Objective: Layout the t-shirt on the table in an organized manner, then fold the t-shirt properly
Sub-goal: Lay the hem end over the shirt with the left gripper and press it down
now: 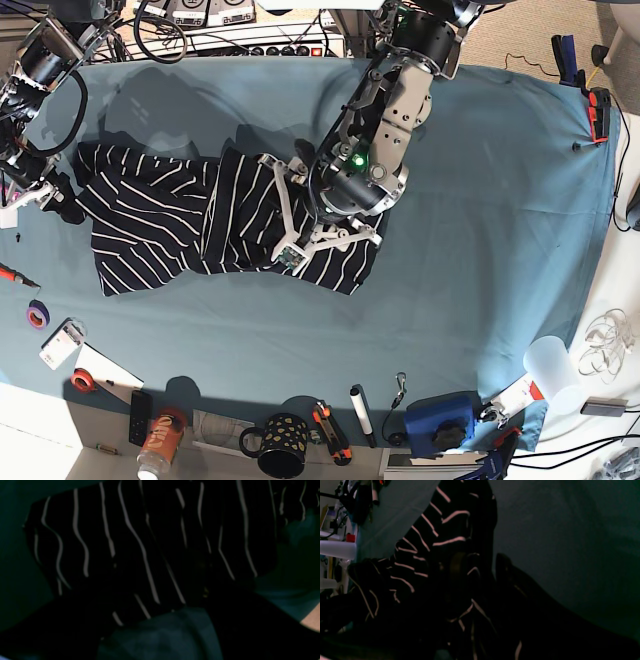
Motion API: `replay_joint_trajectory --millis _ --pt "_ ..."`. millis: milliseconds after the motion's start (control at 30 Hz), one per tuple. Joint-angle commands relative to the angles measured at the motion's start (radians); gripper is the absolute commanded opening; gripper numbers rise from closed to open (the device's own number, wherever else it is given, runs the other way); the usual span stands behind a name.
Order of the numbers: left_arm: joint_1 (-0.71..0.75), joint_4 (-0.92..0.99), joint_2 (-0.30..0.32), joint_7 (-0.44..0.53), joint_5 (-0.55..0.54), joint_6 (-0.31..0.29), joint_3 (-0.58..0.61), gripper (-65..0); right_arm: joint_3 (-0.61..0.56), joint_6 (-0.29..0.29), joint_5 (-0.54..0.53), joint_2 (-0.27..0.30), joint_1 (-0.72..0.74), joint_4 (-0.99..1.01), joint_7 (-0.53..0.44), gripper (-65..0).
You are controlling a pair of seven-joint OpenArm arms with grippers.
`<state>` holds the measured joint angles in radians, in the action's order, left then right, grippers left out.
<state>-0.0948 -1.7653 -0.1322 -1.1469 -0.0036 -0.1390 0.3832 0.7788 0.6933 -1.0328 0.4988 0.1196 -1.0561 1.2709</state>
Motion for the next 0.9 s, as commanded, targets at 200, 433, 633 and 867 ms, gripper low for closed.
replay_joint_trajectory --millis 200,433,633,867 --pt "-0.014 0.074 -0.025 0.041 0.043 -0.013 0.001 -35.0 0.006 0.005 -0.024 0.03 0.016 -0.018 -0.023 -45.3" --pt "-0.03 0.071 -0.025 0.04 0.014 0.018 0.001 -65.0 0.006 0.005 -0.024 0.03 0.016 -0.017 -0.025 -45.3" --pt "-0.031 0.0 -0.025 0.04 -0.124 0.014 0.011 -65.0 0.006 0.005 -0.024 0.03 0.016 -0.017 -0.046 -45.3" --pt "-0.043 -0.05 -0.025 0.088 -0.133 0.014 0.22 -65.0 0.006 0.005 -0.024 0.03 0.016 -0.017 -0.046 -45.3"
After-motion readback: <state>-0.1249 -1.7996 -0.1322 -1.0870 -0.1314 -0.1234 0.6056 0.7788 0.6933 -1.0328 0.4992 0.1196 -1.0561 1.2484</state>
